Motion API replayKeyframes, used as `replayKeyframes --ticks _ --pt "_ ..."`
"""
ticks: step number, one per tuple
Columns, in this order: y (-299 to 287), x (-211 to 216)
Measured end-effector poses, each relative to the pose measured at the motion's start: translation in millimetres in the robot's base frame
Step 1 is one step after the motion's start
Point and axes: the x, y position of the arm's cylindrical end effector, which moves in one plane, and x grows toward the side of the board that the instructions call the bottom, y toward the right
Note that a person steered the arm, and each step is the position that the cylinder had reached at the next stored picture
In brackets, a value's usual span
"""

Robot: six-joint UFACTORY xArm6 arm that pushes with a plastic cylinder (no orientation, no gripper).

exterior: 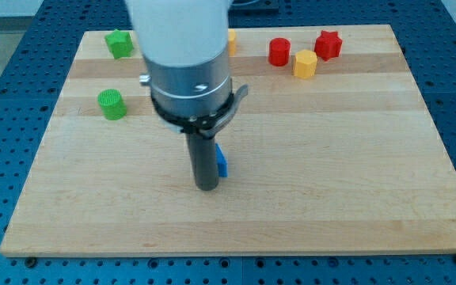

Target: Move the blue triangle slightly to the up towards right

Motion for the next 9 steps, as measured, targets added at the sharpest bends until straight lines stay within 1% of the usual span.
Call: replayKeyframes --ticks 1,4,7,8,9 --pt "0 -23" --pt "-4 -69" --pt "57 -72" --pt "69 -75" --pt "69 -86"
